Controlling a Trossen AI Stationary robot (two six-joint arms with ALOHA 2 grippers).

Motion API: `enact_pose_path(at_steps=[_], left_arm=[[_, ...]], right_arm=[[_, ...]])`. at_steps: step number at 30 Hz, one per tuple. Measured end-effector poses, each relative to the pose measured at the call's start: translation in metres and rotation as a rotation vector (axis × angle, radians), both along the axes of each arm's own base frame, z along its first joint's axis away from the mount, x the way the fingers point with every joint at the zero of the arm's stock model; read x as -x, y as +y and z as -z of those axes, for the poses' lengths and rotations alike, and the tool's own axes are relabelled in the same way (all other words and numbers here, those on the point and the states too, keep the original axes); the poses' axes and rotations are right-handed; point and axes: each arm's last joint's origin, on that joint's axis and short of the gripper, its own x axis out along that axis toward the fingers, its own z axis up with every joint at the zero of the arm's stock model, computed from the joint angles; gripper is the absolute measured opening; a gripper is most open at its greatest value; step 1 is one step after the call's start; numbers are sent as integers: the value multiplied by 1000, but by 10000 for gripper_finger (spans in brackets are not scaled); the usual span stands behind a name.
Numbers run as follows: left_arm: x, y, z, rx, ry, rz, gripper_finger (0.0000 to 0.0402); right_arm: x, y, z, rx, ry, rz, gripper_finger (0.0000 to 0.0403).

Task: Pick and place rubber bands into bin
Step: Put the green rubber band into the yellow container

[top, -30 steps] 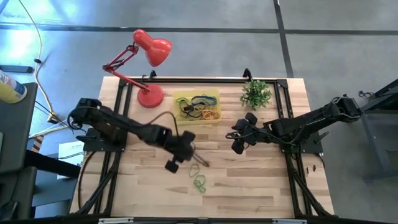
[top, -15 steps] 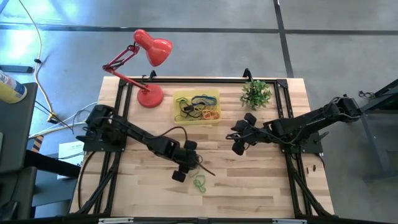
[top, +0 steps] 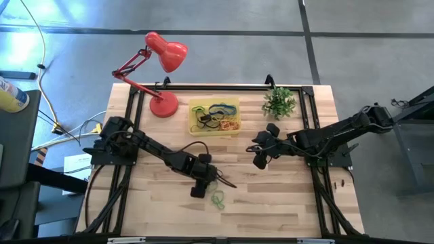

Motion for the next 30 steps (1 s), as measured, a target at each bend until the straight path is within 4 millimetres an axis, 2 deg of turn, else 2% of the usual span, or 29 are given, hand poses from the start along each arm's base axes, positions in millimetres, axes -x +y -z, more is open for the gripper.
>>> enact_pose_path(at_steps=[8,15,23,30], left_arm=[[0,12,1,25,26,-48,146],[0,15,1,38,36,-57,117],[-1,14,0,35,24,-47,62],[-3,13,9,33,40,-7,10]], right_arm=[[0,0,0,4,-1,4,139],[0,0,0,4,-1,5,139],[0,0,0,11,-3,11,139],[0,0,0,16,0,8,139]])
